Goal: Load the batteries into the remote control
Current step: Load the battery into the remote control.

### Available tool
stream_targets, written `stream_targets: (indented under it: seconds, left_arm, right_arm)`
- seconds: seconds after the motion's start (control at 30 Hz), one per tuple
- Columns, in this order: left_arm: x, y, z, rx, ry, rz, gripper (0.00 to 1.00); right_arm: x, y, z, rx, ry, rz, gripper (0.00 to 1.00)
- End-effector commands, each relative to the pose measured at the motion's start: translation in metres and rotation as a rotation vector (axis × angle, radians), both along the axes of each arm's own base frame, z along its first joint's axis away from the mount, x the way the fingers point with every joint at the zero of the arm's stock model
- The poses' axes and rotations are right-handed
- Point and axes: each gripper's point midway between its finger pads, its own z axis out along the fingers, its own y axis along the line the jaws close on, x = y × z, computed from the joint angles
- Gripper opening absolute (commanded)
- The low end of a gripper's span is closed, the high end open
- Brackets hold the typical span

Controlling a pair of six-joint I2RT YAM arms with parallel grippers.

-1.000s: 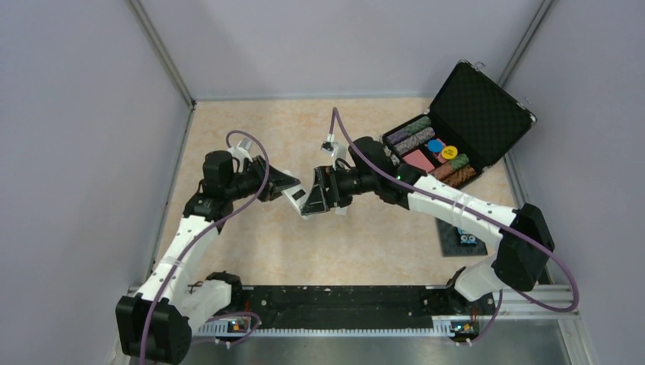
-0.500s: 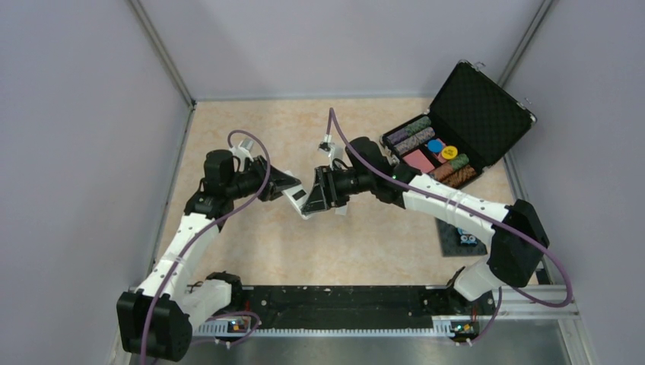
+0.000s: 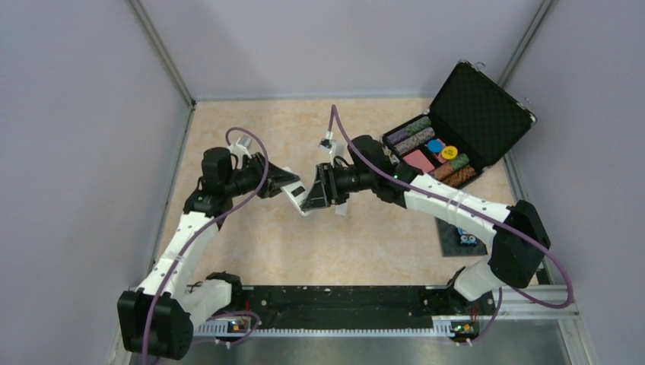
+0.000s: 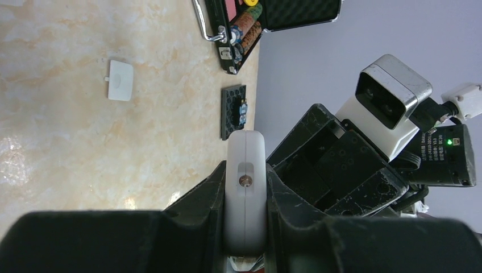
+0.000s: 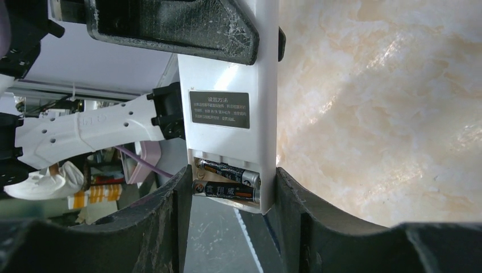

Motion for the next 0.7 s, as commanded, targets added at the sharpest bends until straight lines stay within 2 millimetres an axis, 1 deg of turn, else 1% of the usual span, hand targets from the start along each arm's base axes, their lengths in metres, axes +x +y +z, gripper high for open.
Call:
stream_targets:
  seconds: [0.0,0.17,0.2,0.37,0.5,0.67]
  left_arm:
    - [-0.009,-0.015,0.067,-0.187,-0.088,-0.094,0.00]
    - [-0.014,-0.017,0.092,-0.268,-0.093,-0.107,0.00]
    - [-0.015,-0.017,0.095,-0.277,-0.091,-0.108,0.00]
    - [-0.019,-0.018,0.109,-0.326,-0.091,-0.118,0.00]
    - [-0.023,-0.018,0.122,-0.384,-0.092,-0.128,0.00]
    - [-0.025,-0.017,0.126,-0.416,-0.080,-0.125,0.00]
  right_arm:
    - [0.004,0.007,0.036,0.130,-0.157,0.015,0.45]
    - [0.004,0.005,0.035,0.146,-0.176,0.011,0.45]
    - [0.004,0.006,0.039,0.166,-0.188,0.010,0.45]
    - [0.006,0.006,0.039,0.183,-0.200,-0.001,0.48]
    - [0.007,0.005,0.032,0.173,-0.196,-0.015,0.53]
    - [0.008,0.002,0.026,0.160,-0.194,-0.031,0.59]
